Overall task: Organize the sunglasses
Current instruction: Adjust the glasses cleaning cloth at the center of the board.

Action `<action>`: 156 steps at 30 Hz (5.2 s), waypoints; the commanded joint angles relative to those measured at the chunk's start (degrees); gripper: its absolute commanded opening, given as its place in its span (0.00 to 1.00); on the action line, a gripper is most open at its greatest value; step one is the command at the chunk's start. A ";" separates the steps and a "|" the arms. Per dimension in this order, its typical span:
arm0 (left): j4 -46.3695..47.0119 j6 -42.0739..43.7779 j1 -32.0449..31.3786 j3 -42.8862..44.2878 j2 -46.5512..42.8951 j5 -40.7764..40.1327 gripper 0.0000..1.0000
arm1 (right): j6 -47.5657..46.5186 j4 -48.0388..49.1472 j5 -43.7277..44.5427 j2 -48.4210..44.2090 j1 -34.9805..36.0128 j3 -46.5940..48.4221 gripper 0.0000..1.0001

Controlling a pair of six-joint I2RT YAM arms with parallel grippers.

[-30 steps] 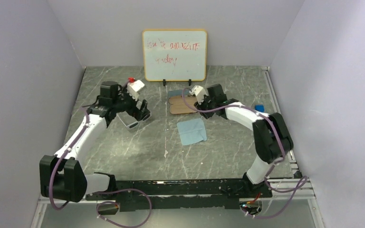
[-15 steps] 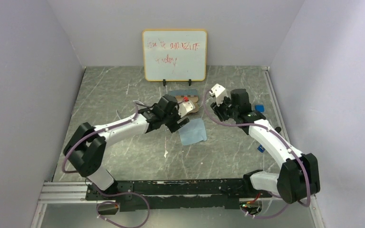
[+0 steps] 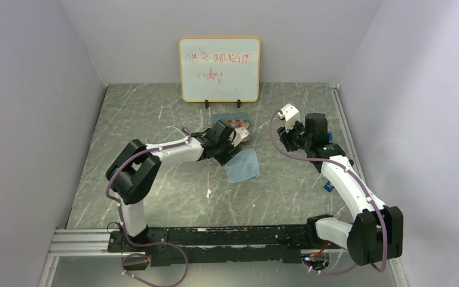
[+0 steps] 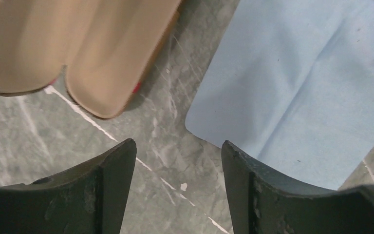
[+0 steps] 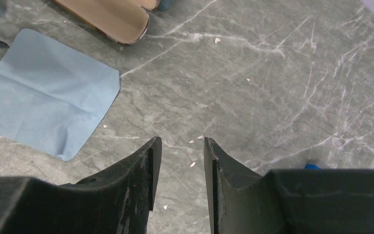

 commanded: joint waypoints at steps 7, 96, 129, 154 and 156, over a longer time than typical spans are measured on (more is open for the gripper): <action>-0.28 -2.92 0.39 2.64 4.82 1.27 0.58 | 0.63 2.51 -3.35 -2.04 -1.22 -0.58 0.41; -1.52 -9.94 9.99 4.88 9.22 26.31 0.12 | 0.68 2.39 -5.98 -3.19 -2.90 -1.11 0.36; -1.85 -1.11 8.71 -0.49 -8.01 14.07 0.68 | -26.35 -3.69 -26.04 -6.15 -1.31 -6.10 0.50; 8.57 26.56 -4.88 -21.87 -16.21 17.21 0.57 | -61.38 -4.26 -36.46 -0.04 2.20 -13.46 0.44; 8.59 26.88 -5.80 -21.55 -14.68 16.09 0.56 | -60.85 -4.59 -35.99 -0.38 2.11 -13.36 0.44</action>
